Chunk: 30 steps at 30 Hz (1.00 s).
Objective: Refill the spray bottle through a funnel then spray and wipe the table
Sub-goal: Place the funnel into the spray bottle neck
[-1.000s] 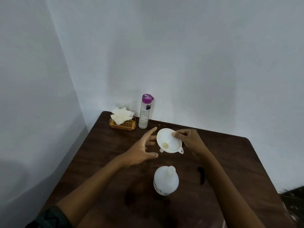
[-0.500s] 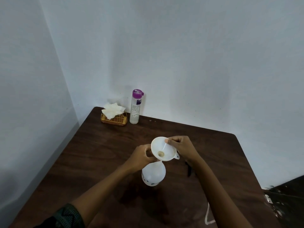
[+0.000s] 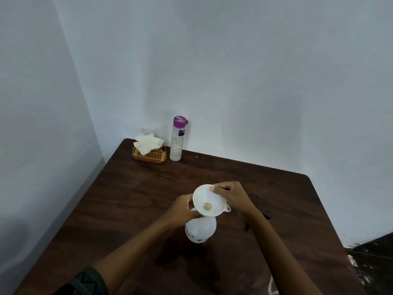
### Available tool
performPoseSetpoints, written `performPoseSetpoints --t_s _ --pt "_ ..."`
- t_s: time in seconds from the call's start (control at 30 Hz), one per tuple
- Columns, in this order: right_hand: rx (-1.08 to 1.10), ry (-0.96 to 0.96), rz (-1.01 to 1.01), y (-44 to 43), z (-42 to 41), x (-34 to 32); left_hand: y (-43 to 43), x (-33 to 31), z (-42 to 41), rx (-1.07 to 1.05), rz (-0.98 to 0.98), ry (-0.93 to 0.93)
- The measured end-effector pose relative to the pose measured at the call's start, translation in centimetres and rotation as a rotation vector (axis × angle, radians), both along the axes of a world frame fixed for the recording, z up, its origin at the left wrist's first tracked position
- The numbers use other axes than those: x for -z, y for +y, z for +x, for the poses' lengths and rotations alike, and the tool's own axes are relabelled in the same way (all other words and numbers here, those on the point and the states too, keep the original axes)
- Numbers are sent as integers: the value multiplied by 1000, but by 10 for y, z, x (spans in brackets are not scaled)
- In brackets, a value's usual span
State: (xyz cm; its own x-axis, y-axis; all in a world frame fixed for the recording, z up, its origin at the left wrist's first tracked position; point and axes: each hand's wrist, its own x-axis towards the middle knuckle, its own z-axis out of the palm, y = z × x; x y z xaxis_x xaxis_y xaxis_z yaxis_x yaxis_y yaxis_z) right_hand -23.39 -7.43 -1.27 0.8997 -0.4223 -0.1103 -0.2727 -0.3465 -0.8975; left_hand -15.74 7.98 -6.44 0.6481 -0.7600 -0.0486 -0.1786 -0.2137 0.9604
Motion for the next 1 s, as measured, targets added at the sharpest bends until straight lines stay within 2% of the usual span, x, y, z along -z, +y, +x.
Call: performPoseSetpoints --t_s 0.17,0.3,0.5,0.67,0.8,1.0 --pt "-1 13 28 5 -3 -4 3 4 1 12 13 49" --pt "156 29 44 3 -24 -13 8 3 2 0 -6 55" --pt "169 12 345 12 -58 -11 6 -3 -2 -30 -17 32" --pt "202 -46 265 12 -48 -14 0 -1 -5 -19 65 51" --pt "227 -58 245 10 -43 -11 -2 -5 -7 -46 -4 60" --pt "267 -69 235 11 -44 -8 -2 -8 0 75 -27 99"
